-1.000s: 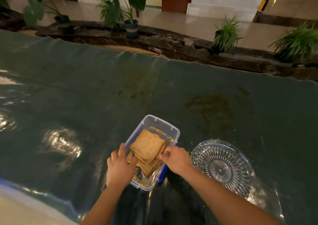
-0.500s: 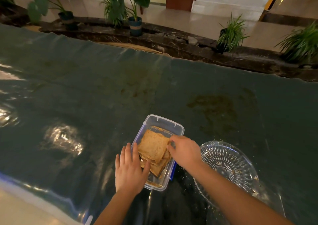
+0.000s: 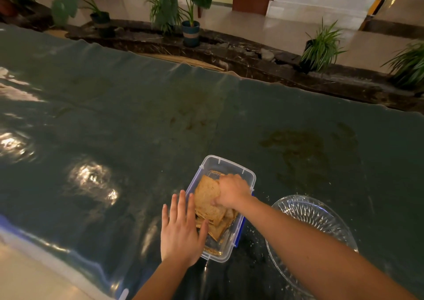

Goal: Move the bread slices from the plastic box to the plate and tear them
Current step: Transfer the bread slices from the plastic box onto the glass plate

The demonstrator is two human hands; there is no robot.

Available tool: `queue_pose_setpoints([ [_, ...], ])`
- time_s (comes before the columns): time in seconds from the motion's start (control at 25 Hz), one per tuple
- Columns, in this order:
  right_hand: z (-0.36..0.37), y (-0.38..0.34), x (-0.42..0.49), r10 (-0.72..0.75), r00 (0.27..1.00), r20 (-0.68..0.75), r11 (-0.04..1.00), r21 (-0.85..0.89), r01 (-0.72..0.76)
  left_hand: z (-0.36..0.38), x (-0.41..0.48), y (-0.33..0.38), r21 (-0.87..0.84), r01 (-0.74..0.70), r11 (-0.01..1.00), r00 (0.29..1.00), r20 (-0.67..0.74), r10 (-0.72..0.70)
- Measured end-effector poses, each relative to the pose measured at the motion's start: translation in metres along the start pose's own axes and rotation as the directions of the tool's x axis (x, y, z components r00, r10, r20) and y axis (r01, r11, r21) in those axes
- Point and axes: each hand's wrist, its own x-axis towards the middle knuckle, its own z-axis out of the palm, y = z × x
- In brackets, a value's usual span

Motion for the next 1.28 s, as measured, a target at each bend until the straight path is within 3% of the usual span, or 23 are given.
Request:
queue_pose_setpoints([
  [0.2, 0.001, -0.004, -0.005, 0.038, 0.997, 0.069, 0.942, 0.330, -0.059, 0.001, 0.000, -0.001, -0.005, -0.005, 1.000, 1.000, 0.004, 0.005],
  [0.36, -0.009, 0.004, -0.018, 0.089, 0.995, 0.051, 0.828, 0.552, -0.102, 0.002, 0.000, -0.001, -0.023, 0.000, 1.000, 1.000, 0.004, 0.000],
  [0.44, -0.017, 0.015, -0.032, 0.154, 0.988, 0.003, 0.709, 0.696, -0.113, 0.002, -0.001, -0.002, -0.019, 0.001, 1.000, 1.000, 0.010, -0.001],
  [0.52, -0.024, 0.034, -0.053, 0.224, 0.974, -0.011, 0.498, 0.861, -0.104, 0.001, -0.001, -0.002, -0.022, 0.001, 1.000, 1.000, 0.012, -0.001],
  [0.64, -0.029, 0.081, -0.093, 0.327, 0.945, -0.009, 0.236, 0.969, -0.073, 0.000, -0.001, -0.001, -0.034, -0.004, 0.999, 1.000, 0.007, 0.004],
  [0.72, -0.023, 0.119, -0.120, 0.426, 0.905, 0.000, 0.126, 0.990, -0.060, 0.001, -0.002, -0.001, -0.032, -0.006, 0.999, 1.000, 0.005, 0.006],
  [0.84, 0.004, 0.170, -0.145, 0.596, 0.800, 0.072, 0.040, 0.992, -0.120, 0.002, -0.001, -0.002, -0.013, -0.006, 1.000, 1.000, 0.009, 0.006],
  [1.04, 0.051, 0.200, -0.154, 0.693, 0.706, 0.143, 0.002, 0.980, -0.200, 0.000, -0.002, -0.001, -0.037, 0.013, 0.999, 1.000, 0.009, -0.012],
  [1.28, 0.063, 0.200, -0.153, 0.702, 0.709, 0.063, 0.308, 0.871, -0.383, -0.003, -0.003, 0.001, -0.033, 0.013, 0.999, 1.000, 0.001, -0.013],
])
